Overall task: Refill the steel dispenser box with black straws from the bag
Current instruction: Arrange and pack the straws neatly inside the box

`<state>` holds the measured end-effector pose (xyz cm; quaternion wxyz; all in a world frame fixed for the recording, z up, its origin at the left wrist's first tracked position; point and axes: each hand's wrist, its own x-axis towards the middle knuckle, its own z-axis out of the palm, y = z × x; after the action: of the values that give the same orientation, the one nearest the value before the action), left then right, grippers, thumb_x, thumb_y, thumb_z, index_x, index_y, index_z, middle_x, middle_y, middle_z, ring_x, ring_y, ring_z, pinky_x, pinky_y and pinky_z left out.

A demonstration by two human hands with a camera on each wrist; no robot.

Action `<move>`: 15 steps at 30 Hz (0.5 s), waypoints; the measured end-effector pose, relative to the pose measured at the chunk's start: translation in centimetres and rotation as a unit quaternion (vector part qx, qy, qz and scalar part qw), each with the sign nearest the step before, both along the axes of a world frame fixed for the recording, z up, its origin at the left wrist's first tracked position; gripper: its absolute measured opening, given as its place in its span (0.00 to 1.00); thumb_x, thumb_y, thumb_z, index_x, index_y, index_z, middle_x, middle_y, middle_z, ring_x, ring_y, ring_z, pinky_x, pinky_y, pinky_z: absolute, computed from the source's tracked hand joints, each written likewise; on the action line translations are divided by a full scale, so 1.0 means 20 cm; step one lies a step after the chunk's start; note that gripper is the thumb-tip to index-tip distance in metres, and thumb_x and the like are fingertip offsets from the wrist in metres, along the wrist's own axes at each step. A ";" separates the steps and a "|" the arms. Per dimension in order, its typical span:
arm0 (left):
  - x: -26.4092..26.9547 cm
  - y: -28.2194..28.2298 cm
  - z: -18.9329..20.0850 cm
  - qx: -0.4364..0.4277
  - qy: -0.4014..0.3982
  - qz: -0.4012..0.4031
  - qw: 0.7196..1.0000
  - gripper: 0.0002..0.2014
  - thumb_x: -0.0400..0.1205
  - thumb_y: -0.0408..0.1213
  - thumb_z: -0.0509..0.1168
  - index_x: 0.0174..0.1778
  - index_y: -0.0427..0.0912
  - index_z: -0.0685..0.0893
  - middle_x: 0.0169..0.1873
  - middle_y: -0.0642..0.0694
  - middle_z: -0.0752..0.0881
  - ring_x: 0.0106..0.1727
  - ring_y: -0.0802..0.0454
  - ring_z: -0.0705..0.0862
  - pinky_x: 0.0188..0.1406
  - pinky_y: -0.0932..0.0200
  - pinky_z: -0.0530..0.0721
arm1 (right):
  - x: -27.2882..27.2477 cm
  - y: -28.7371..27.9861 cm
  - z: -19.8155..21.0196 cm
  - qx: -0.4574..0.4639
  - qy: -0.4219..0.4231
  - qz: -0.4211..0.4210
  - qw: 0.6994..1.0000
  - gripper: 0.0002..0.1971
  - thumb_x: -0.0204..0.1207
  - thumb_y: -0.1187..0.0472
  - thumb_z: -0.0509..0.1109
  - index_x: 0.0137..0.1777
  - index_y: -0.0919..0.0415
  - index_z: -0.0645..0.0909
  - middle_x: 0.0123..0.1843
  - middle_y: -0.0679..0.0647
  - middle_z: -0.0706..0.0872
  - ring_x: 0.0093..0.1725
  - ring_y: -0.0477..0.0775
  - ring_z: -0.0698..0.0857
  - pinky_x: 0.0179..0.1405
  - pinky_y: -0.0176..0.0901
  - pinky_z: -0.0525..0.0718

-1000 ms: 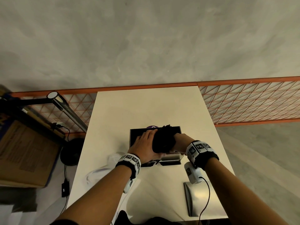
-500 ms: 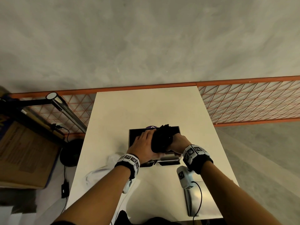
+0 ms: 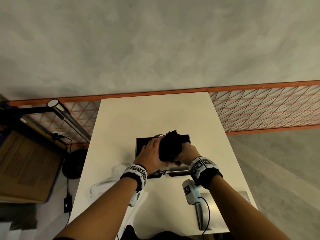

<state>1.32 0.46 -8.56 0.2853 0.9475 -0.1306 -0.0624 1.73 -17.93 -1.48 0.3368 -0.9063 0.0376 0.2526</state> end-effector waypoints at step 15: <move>0.00 -0.01 0.04 -0.056 0.007 0.043 0.997 0.57 0.66 0.61 0.83 0.86 0.50 0.59 0.79 0.49 0.71 0.80 0.49 0.71 0.81 0.44 0.72 | 0.05 -0.12 0.07 0.106 -0.011 -0.079 0.991 0.02 0.61 0.66 0.73 0.31 0.65 0.85 0.28 0.58 0.90 0.33 0.56 0.92 0.40 0.50 0.90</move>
<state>1.33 0.32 -7.74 0.3408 0.9344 -0.0908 -0.0489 2.83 -20.42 -0.11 0.4504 -0.8622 0.0783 0.2182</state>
